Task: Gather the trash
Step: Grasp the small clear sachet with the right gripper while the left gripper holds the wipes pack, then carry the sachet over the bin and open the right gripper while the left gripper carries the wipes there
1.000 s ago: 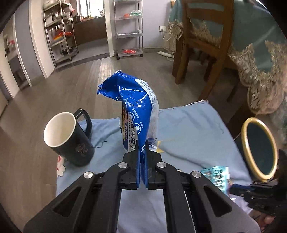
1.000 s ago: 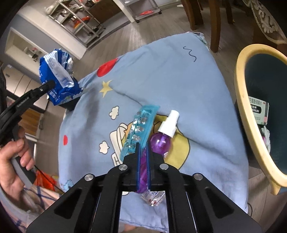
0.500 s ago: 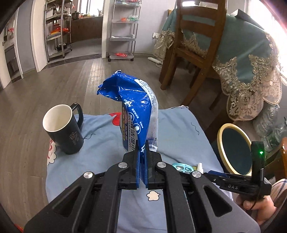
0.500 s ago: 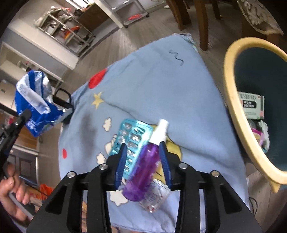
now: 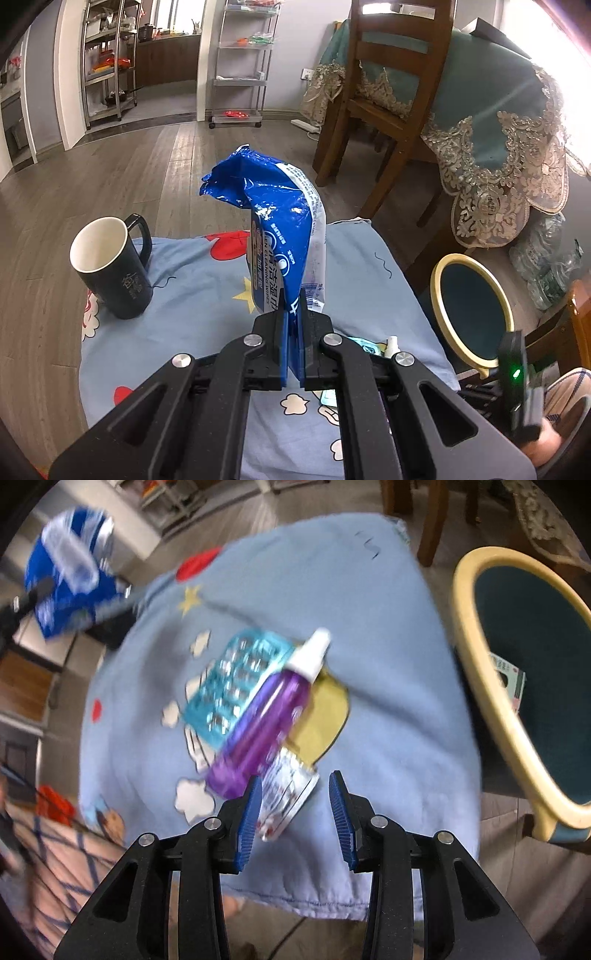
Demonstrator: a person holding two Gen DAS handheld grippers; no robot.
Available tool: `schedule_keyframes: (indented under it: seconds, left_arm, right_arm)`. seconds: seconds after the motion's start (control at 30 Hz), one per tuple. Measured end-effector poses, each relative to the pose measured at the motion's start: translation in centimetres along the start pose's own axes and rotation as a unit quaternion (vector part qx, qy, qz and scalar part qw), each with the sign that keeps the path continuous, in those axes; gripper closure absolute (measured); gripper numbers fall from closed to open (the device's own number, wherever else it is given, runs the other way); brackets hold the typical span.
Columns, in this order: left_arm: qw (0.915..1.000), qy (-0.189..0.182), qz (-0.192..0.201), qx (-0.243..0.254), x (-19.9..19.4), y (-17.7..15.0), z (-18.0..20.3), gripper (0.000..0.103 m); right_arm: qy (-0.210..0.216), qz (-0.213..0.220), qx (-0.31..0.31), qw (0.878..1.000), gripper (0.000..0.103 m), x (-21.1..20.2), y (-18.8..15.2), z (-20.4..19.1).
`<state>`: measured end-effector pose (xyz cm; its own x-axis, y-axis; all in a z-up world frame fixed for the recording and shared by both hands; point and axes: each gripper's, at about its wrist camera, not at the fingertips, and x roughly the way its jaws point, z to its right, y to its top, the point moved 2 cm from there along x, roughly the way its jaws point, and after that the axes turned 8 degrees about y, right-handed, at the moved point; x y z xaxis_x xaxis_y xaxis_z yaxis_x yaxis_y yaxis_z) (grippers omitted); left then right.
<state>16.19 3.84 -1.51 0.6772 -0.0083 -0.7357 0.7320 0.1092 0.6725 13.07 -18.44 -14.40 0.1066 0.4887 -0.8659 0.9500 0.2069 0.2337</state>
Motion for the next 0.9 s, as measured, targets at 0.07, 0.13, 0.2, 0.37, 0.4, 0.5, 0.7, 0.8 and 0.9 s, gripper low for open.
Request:
schedule_keyframes:
  seconds: [0.07,0.13,0.2,0.37,0.4,0.5,0.7,0.8,0.9]
  left_arm:
    - [1.0,-0.002,0.0,0.003,0.0,0.0,0.2,0.1]
    - [1.0,-0.003,0.001,0.006,-0.1,-0.1,0.4,0.1]
    - [1.0,-0.002,0.001,0.009,-0.2,-0.2,0.5,0.1]
    - [0.9999,-0.005,0.003,0.01,-0.4,-0.1,0.7,0.1]
    - [0.9999,-0.006,0.003,0.011,-0.4,0.0,0.9,0.1]
    - [0.9998,-0.011,0.006,0.016,-0.5,0.1,1.5,0.1]
    - [0.9994,-0.024,0.005,0.026,-0.2,0.4,3.4,0.1]
    - [0.9989,-0.032,0.005,0.034,-0.1,0.6,4.7,0.1]
    - [0.9983,-0.04,0.004,0.042,0.1,0.7,6.1,0.1]
  right_arm:
    - [-0.008,-0.008,-0.015,1.0,0.063,0.7,-0.4,-0.5]
    - [-0.02,-0.007,-0.033,0.999,0.063,1.2,-0.6,-1.1]
    - [-0.024,-0.005,-0.044,0.999,0.068,1.3,-0.4,-1.6]
    - [-0.02,0.003,-0.067,0.998,0.091,1.1,-0.4,-2.3]
    - [-0.018,0.005,-0.07,0.997,0.092,0.9,-0.4,-2.4]
    - [-0.01,0.018,-0.069,0.997,0.092,0.0,-0.3,-2.1]
    - [-0.003,0.055,-0.043,0.998,0.092,-2.5,0.3,-0.4]
    - [0.002,0.082,-0.034,0.996,0.092,-4.3,0.7,0.5]
    - [0.009,0.111,-0.021,0.994,0.092,-6.2,1.0,1.4]
